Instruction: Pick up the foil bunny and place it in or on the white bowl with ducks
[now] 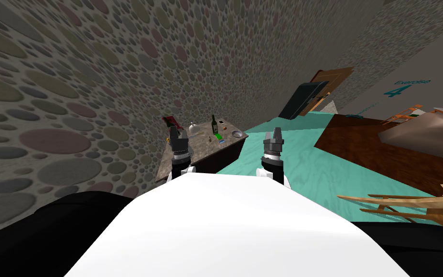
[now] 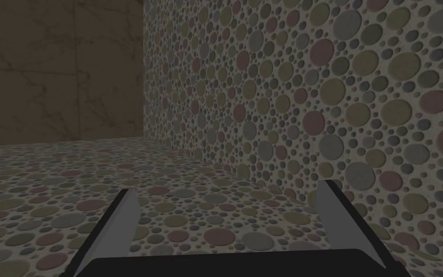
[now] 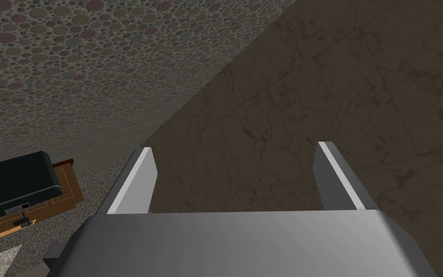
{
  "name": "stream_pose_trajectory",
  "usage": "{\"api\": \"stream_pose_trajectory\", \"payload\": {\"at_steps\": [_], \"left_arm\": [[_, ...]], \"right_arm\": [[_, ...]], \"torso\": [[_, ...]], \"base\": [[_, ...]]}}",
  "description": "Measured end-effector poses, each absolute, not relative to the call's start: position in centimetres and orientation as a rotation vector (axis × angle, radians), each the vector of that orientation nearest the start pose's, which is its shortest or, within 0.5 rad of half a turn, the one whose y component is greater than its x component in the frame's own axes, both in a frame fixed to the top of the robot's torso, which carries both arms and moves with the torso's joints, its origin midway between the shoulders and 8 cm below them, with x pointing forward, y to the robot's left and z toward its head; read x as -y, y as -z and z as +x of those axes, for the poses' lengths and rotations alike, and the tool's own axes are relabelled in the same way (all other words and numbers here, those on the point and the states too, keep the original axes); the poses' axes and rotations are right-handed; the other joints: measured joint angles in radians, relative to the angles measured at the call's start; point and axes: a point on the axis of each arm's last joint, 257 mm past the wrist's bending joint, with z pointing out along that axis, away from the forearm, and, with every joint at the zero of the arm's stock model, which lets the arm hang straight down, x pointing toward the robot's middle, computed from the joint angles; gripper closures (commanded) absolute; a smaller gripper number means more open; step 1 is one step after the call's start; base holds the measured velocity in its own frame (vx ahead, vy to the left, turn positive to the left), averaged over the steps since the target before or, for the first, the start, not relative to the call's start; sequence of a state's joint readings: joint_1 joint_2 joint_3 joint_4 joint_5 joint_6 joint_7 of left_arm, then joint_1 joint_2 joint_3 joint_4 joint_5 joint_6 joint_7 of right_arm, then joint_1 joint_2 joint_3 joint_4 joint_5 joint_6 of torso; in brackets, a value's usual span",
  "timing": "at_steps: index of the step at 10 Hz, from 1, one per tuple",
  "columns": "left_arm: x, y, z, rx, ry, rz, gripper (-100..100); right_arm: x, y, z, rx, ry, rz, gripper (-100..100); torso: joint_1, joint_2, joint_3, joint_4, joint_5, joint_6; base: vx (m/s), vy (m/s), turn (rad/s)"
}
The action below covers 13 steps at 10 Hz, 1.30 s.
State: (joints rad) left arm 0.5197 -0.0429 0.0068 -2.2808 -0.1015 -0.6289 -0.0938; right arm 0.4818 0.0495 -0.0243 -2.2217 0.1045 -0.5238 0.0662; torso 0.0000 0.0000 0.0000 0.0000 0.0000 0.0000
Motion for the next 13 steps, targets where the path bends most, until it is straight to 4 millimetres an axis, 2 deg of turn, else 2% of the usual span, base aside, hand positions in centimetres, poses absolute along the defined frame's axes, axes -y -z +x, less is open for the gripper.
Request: {"api": "stream_pose_trajectory", "payload": {"at_steps": [5,10,11,12,13], "left_arm": [[-27.4,-1.1,32.8,-0.697,1.185,-0.507,-100],[-30.6,5.7,33.8,-0.838,1.19,-0.657,-100],[-31.0,6.5,33.6,-0.851,1.188,-0.678,-100],[-31.6,8.2,33.4,-0.874,1.182,-0.72,-100],[-33.1,10.4,32.5,-0.911,1.167,-0.776,-100]], "right_arm": [[27.9,-0.8,35.3,-0.663,-1.155,0.615,0],[27.9,-0.8,35.3,-0.662,-1.155,0.615,0],[27.9,-0.8,35.3,-0.663,-1.155,0.615,0],[27.9,-0.8,35.3,-0.662,-1.155,0.615,0],[27.9,-0.8,35.3,-0.662,-1.155,0.615,0]], "torso": [[-0.004,0.003,0.002,0.001,-0.001,0.0],[-0.007,0.004,0.002,0.001,-0.002,0.0],[-0.006,0.003,0.002,0.001,-0.001,0.0],[-0.006,0.003,0.002,0.001,-0.001,0.0],[-0.008,0.004,0.002,0.001,-0.002,0.0]], "base": [[-0.05,-0.068,-0.02],[-0.06,-0.114,-0.042],[-0.039,-0.087,-0.07],[-0.052,-0.131,-0.109],[-0.048,-0.119,-0.023]]}}
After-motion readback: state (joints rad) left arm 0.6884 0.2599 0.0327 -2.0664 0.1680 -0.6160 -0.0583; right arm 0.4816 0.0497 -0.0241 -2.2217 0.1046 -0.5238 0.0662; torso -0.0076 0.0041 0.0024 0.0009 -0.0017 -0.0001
